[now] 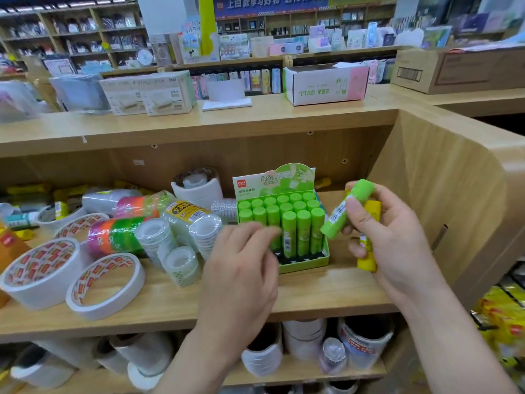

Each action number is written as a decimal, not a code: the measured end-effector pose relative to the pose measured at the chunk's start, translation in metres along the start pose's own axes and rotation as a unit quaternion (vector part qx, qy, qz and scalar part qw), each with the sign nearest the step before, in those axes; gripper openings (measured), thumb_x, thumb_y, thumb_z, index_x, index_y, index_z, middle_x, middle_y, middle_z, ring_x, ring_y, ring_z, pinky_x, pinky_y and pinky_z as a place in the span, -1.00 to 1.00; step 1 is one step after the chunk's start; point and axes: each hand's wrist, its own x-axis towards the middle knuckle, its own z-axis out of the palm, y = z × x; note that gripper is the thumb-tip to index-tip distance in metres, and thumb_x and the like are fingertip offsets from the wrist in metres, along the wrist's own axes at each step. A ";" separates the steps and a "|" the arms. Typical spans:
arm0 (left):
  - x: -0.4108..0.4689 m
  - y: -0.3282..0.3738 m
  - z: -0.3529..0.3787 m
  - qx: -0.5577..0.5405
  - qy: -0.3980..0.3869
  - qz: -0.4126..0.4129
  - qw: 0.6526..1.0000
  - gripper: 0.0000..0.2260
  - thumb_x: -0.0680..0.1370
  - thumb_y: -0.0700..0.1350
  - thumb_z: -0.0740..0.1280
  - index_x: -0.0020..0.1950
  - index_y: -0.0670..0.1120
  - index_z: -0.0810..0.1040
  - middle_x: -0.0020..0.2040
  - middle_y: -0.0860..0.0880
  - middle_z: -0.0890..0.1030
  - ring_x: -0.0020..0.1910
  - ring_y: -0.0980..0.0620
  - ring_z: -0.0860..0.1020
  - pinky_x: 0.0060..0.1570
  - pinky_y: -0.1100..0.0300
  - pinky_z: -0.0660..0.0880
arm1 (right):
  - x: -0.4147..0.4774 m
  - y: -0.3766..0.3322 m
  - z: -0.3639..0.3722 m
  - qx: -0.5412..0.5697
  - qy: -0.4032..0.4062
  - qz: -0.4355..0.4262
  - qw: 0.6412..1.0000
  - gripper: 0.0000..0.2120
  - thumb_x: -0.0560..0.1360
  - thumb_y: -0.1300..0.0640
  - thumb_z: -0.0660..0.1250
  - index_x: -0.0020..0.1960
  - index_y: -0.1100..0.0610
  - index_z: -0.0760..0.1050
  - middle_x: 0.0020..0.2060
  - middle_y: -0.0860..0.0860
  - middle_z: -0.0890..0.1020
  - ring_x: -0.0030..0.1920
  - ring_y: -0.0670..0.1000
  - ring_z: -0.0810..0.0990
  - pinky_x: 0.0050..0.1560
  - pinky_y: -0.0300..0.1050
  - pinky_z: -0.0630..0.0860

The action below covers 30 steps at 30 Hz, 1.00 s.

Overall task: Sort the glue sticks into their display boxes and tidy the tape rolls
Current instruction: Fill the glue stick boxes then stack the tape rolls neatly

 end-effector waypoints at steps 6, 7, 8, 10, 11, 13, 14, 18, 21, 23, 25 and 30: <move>-0.033 -0.026 0.003 0.075 -0.058 0.024 0.995 -0.80 0.53 -0.06 0.25 -0.03 -0.05 0.65 -0.05 0.03 0.61 -0.20 -0.02 0.56 -0.31 0.11 0.51 | -0.006 -0.002 0.022 -0.158 0.002 -0.089 0.983 -0.74 0.52 0.14 0.39 0.15 -0.13 0.54 -0.22 0.12 0.62 -0.31 -0.02 0.57 -0.46 -0.17 0.39; -0.033 -0.028 0.004 0.080 -0.065 0.032 0.994 -0.82 0.53 -0.07 0.26 -0.03 -0.05 0.65 -0.05 0.03 0.61 -0.22 -0.02 0.55 -0.29 0.13 0.48 | -0.007 -0.002 0.027 -0.187 -0.004 -0.102 0.977 -0.79 0.51 0.08 0.39 0.11 -0.13 0.55 -0.19 0.08 0.65 -0.31 -0.05 0.57 -0.39 -0.15 0.40; -0.033 -0.029 0.005 0.082 -0.072 0.040 0.993 -0.85 0.52 -0.08 0.28 -0.03 -0.05 0.64 -0.07 0.03 0.61 -0.23 -0.03 0.54 -0.26 0.15 0.45 | -0.008 -0.001 0.032 -0.215 -0.010 -0.115 0.970 -0.83 0.50 0.05 0.39 0.08 -0.12 0.57 -0.16 0.03 0.66 -0.30 -0.08 0.58 -0.32 -0.15 0.41; -0.034 -0.034 0.007 0.073 -0.090 0.045 0.992 -0.87 0.46 -0.12 0.37 -0.01 -0.04 0.64 -0.10 0.03 0.61 -0.24 -0.03 0.54 -0.22 0.15 0.40 | -0.010 0.000 0.042 -0.279 -0.009 -0.141 0.950 -0.86 0.50 0.04 0.40 0.06 -0.12 0.57 -0.13 -0.08 0.66 -0.21 -0.13 0.58 -0.18 -0.16 0.45; -0.034 -0.037 0.008 0.064 -0.101 0.042 0.992 -0.84 0.43 -0.14 0.42 0.00 -0.04 0.63 -0.10 0.04 0.61 -0.24 -0.03 0.55 -0.22 0.16 0.40 | -0.010 0.001 0.047 -0.311 -0.003 -0.155 0.938 -0.85 0.50 0.05 0.41 0.06 -0.11 0.56 -0.16 -0.13 0.64 -0.19 -0.15 0.56 -0.14 -0.20 0.45; -0.033 -0.040 0.009 0.043 -0.125 0.031 0.991 -0.76 0.37 -0.18 0.52 0.01 -0.02 0.62 -0.11 0.05 0.61 -0.22 -0.01 0.57 -0.25 0.17 0.46 | -0.011 0.004 0.056 -0.367 0.007 -0.181 0.912 -0.81 0.47 0.10 0.44 0.05 -0.07 0.52 -0.26 -0.13 0.58 -0.31 -0.11 0.50 -0.27 -0.25 0.42; -0.033 -0.041 0.009 0.034 -0.135 0.027 0.990 -0.73 0.34 -0.18 0.55 0.00 -0.01 0.62 -0.11 0.06 0.61 -0.21 0.00 0.57 -0.26 0.16 0.49 | -0.011 0.006 0.059 -0.392 0.005 -0.192 0.900 -0.80 0.46 0.11 0.45 0.03 -0.05 0.50 -0.29 -0.10 0.58 -0.36 -0.06 0.48 -0.31 -0.21 0.42; -0.031 -0.045 0.009 0.012 -0.154 0.029 0.988 -0.70 0.29 -0.21 0.56 -0.04 -0.02 0.61 -0.14 0.06 0.60 -0.22 0.00 0.56 -0.28 0.14 0.51 | -0.010 0.017 0.064 -0.473 -0.018 -0.221 0.853 -0.78 0.41 0.16 0.51 0.00 0.03 0.55 -0.28 -0.19 0.57 -0.27 -0.11 0.53 -0.23 -0.31 0.44; -0.029 -0.047 0.010 0.012 -0.159 0.037 0.986 -0.69 0.25 -0.24 0.56 -0.08 -0.02 0.61 -0.17 0.05 0.59 -0.25 0.00 0.54 -0.28 0.17 0.46 | -0.009 0.024 0.065 -0.509 -0.025 -0.231 0.828 -0.78 0.40 0.18 0.52 0.01 0.09 0.58 -0.18 -0.10 0.61 -0.16 -0.06 0.59 -0.12 -0.16 0.51; -0.029 -0.048 0.011 0.003 -0.161 0.043 0.986 -0.69 0.25 -0.24 0.55 -0.08 -0.03 0.61 -0.17 0.04 0.59 -0.25 -0.01 0.54 -0.28 0.16 0.46 | -0.008 0.027 0.066 -0.522 -0.024 -0.243 0.817 -0.77 0.39 0.19 0.52 0.02 0.11 0.59 -0.11 -0.05 0.63 -0.08 0.00 0.60 -0.06 -0.06 0.55; -0.029 -0.050 0.011 -0.003 -0.162 0.049 0.986 -0.70 0.26 -0.24 0.55 -0.08 -0.03 0.61 -0.17 0.04 0.58 -0.25 -0.01 0.53 -0.28 0.17 0.44 | -0.008 0.028 0.066 -0.535 -0.021 -0.257 0.804 -0.76 0.38 0.21 0.53 0.02 0.13 0.60 -0.10 -0.03 0.63 -0.06 0.02 0.59 -0.04 -0.03 0.55; -0.030 -0.051 0.010 -0.016 -0.164 0.052 0.985 -0.71 0.29 -0.24 0.52 -0.05 -0.03 0.60 -0.14 0.04 0.58 -0.25 0.00 0.52 -0.23 0.18 0.39 | -0.003 0.029 0.066 -0.568 -0.041 -0.268 0.777 -0.80 0.40 0.19 0.50 0.00 0.13 0.59 -0.08 -0.02 0.62 -0.03 0.06 0.57 -0.04 0.02 0.54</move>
